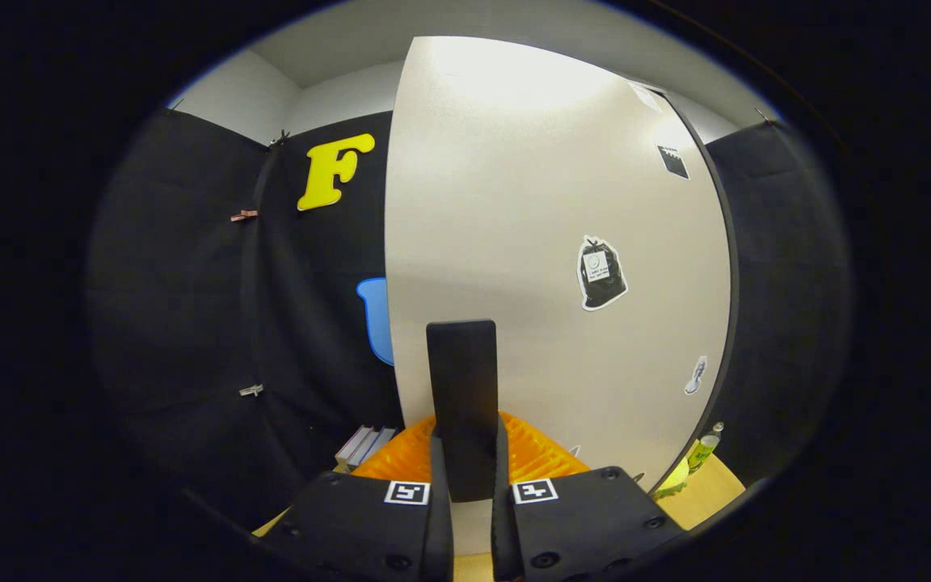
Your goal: Open the shoe cabinet door, grab the shoes and put them into the shoe cabinet, then close the shoe cabinet door.
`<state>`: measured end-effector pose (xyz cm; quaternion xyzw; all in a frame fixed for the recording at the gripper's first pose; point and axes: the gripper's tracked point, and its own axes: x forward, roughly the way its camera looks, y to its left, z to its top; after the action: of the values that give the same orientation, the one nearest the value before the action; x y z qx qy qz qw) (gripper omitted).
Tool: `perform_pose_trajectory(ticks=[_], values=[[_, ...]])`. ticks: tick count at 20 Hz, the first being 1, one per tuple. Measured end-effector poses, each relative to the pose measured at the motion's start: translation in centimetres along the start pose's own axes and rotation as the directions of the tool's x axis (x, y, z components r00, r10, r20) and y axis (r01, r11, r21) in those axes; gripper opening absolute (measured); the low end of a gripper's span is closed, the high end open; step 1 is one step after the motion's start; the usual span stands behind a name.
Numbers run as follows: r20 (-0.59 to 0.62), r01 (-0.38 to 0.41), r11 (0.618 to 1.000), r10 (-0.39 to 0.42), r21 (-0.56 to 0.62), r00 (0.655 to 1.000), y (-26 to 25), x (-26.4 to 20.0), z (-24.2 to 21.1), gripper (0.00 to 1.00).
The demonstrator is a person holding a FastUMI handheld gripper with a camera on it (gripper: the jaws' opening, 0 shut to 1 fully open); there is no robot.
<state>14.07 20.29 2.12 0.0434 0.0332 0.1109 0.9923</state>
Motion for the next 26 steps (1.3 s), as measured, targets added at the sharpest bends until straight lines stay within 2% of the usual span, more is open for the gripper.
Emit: perform_pose_trajectory(ticks=[5, 14, 18, 23, 26], values=[[0.006, -0.073, 0.997, 0.073, 0.024, 0.997, -2.2, -5.6, 0.2, 0.22], [-0.001, -0.141, 0.989, 0.141, 0.036, 0.99, -9.7, -13.8, 0.6, 0.22], [-0.018, -0.114, 0.993, 0.115, 0.032, 0.993, -14.2, -15.7, 1.0, 0.21], [-0.018, -0.005, 0.999, 0.006, 0.042, 1.0, -19.7, -17.3, 1.3, 0.21], [-0.027, 0.031, 0.997, -0.029, 0.064, 0.999, -21.7, -17.8, 1.2, 0.21]])
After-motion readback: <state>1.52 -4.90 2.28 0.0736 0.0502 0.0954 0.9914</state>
